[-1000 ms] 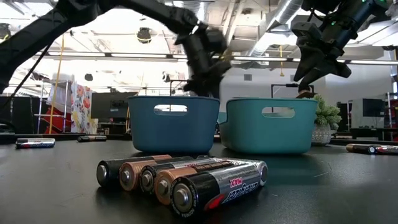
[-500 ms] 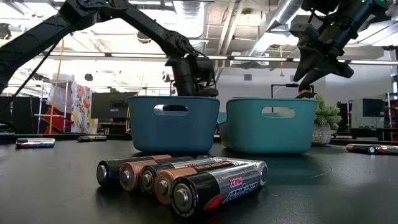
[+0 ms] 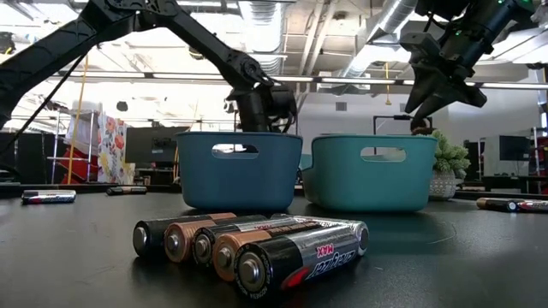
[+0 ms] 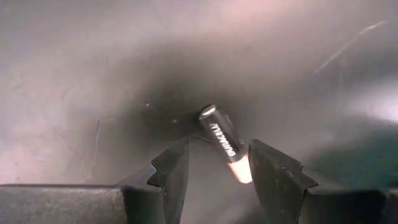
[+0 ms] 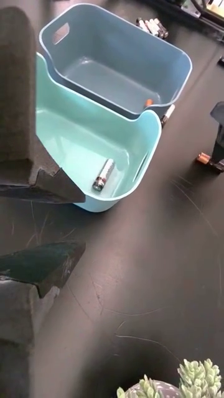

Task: Sort batteries
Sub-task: Put the black battery into the blue bin, then adjust the blue bin

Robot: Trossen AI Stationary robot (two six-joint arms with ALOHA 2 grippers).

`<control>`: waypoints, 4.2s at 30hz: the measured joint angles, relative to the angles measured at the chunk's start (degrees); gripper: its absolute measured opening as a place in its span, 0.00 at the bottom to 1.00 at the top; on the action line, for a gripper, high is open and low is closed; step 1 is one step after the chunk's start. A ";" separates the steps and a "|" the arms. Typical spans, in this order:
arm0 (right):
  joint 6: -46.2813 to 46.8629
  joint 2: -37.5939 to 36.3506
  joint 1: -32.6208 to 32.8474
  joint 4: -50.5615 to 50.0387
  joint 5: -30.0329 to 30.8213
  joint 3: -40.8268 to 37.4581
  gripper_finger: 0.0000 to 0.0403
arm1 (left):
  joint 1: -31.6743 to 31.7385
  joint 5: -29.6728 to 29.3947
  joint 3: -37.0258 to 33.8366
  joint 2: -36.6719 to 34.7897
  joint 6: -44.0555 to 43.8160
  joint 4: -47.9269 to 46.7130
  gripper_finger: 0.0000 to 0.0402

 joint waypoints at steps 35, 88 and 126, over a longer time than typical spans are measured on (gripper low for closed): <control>-0.63 0.00 0.04 -0.08 0.00 0.00 0.32 | 0.32 -5.47 -1.29 -2.77 15.11 -1.23 0.10; -11.31 0.00 2.44 -3.31 -0.24 0.00 0.32 | -26.69 -4.20 -30.65 -19.65 5.31 13.40 0.11; -11.26 0.00 2.73 -3.27 -0.24 0.00 0.32 | -24.84 -11.22 -9.27 -19.60 15.90 -4.38 0.35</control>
